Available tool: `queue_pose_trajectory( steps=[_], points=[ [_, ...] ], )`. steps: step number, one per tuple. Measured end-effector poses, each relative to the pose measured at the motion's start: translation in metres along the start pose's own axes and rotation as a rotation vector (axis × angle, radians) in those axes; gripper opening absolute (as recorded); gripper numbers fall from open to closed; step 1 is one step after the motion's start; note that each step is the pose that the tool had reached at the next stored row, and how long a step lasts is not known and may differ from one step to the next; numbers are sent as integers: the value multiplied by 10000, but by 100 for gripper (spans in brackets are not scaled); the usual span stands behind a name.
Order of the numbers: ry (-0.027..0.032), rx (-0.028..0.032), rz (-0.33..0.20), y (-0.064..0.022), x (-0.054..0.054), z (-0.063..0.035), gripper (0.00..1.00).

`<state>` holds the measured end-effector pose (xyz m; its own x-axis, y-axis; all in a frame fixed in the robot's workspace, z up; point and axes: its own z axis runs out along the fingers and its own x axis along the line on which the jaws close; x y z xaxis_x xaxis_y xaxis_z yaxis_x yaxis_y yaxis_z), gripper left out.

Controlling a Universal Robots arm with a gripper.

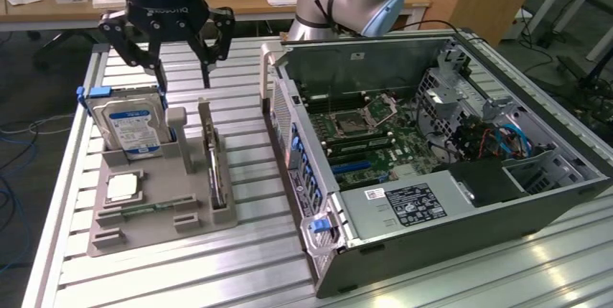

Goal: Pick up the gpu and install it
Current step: 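Pick up the gpu and move the gpu toward the slot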

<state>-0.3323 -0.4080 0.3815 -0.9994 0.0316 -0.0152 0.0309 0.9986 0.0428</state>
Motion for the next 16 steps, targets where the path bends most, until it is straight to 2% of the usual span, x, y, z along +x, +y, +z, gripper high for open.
queue_pose_trajectory(
  steps=[3, 6, 16],
  points=[
    [-44, 5, -2, -6, 0, 39, 59],
    [-119, 27, -8, -9, -2, 72, 59],
    [-109, 20, -346, -36, -15, 211, 59]
  ],
)
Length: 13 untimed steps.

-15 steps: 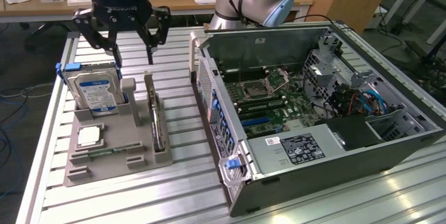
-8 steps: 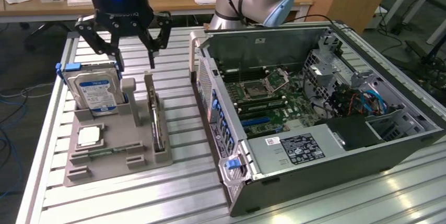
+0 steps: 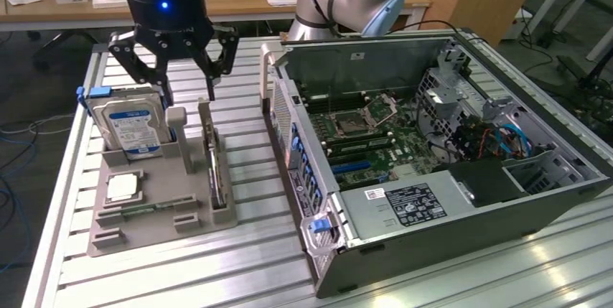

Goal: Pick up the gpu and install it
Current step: 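Pick up the gpu and move the gpu toward the slot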

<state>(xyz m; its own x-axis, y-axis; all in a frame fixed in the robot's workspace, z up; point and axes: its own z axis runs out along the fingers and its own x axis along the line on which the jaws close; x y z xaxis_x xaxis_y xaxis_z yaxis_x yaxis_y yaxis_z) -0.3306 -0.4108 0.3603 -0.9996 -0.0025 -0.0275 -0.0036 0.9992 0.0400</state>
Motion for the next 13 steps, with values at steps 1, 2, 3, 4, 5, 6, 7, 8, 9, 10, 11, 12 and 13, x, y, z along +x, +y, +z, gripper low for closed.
queue_pose_trajectory(
  steps=[1, 2, 3, 4, 5, 6, 7, 8, 9, 10, 11, 12, 13],
  points=[
    [1, 1, 1, -5, 0, 6, 59],
    [0, 0, 0, -10, 0, 14, 59],
    [-1, 0, 1, -14, 0, 22, 59],
    [-1, 0, 1, -17, 1, 30, 59],
    [-1, 1, 3, -19, 2, 38, 59],
    [-1, 0, 1, -22, 1, 46, 59],
    [-1, 0, 1, -26, 1, 55, 59],
    [-1, 0, 2, -27, 2, 61, 59],
    [-1, 0, 2, -29, 2, 68, 59],
    [-1, 0, 1, -32, 2, 75, 59],
    [-1, 1, 1, -35, 2, 83, 59],
    [-1, 1, 1, -37, 2, 93, 59],
    [0, 1, 1, -39, 3, 101, 59]
  ],
)
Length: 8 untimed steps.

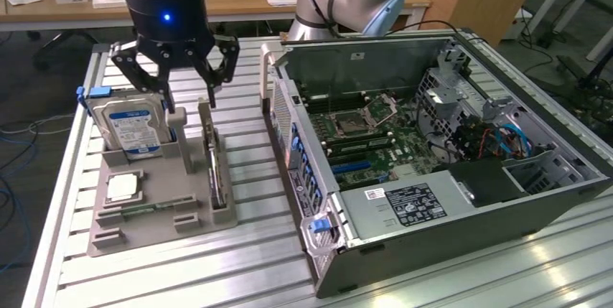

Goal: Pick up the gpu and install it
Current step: 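Pick up the gpu and move the gpu toward the slot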

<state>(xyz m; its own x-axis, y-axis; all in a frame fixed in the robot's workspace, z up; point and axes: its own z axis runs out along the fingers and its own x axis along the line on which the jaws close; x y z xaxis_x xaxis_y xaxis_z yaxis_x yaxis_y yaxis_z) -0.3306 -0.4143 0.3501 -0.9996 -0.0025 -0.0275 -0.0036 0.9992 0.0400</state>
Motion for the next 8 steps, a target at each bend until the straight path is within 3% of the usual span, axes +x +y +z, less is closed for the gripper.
queue_pose_trajectory(
  steps=[5, 6, 8],
  points=[
    [0, 0, 0, -6, 1, 44, 59],
    [0, 2, 0, -31, 6, 218, 59],
    [-1, 0, -3, -39, 6, 222, 59]
  ],
)
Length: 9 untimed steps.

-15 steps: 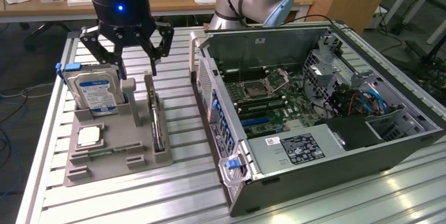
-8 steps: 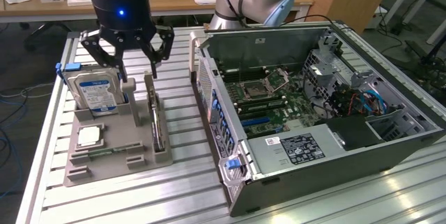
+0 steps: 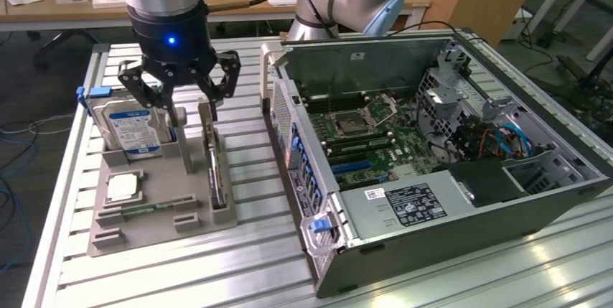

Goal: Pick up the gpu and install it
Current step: 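Pick up the gpu and move the gpu toward the slot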

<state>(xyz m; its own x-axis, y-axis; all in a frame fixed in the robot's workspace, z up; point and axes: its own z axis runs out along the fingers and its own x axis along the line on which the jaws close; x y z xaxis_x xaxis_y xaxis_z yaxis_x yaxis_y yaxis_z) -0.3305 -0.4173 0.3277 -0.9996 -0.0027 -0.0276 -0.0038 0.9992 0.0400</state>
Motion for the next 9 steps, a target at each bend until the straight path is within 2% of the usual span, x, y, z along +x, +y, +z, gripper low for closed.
queue_pose_trajectory(
  steps=[9],
  points=[
    [1, 0, 2, -26, 1, 3, 59]
  ],
)
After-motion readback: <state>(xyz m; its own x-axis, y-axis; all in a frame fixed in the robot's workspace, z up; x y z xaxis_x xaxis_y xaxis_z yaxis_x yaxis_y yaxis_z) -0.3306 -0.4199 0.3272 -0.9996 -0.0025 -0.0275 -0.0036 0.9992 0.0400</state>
